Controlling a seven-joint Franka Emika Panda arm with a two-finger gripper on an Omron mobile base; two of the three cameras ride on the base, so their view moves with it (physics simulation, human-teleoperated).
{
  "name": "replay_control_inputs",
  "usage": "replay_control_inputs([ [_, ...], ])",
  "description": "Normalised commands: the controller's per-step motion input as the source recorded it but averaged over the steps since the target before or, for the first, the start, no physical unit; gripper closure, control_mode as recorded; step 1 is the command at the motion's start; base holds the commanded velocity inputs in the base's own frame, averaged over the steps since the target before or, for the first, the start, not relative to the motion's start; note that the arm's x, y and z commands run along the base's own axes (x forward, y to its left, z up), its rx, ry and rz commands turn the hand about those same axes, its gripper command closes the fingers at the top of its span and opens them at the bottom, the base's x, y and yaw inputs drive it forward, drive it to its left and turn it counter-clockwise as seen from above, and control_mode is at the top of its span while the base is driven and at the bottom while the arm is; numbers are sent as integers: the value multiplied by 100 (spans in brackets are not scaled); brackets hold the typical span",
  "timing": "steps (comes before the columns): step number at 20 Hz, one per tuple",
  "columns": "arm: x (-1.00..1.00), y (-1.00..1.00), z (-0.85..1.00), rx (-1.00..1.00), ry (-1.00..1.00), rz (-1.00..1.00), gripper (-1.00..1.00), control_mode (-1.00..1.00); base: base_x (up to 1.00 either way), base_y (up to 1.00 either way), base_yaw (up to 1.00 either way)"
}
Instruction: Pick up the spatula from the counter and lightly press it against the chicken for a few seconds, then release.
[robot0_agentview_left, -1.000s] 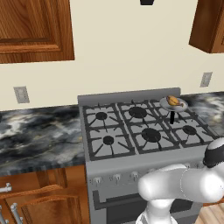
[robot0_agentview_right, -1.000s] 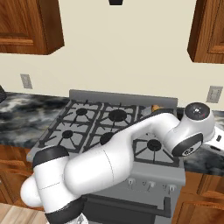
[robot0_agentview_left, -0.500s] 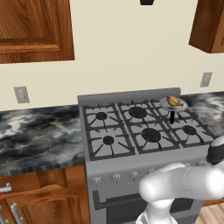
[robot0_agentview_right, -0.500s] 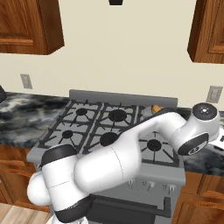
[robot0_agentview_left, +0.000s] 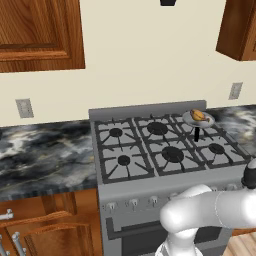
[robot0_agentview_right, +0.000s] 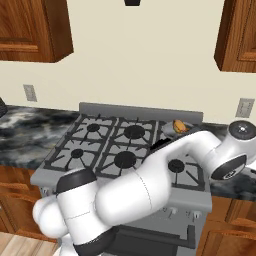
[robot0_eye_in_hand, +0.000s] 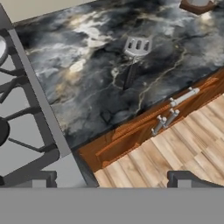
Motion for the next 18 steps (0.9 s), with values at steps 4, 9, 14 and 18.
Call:
replay_control_inputs([
  [4,4,-3,-11,2,0,0,-100,-100,0,0,0],
  [9,8,0,-1,6,0,0,-100,-100,0,0,0],
  [14,9,0,-9,3,0,0,-100,-100,0,0,0],
  [18,5,0,-18,0,2,-1,-100,-100,0,0,0],
])
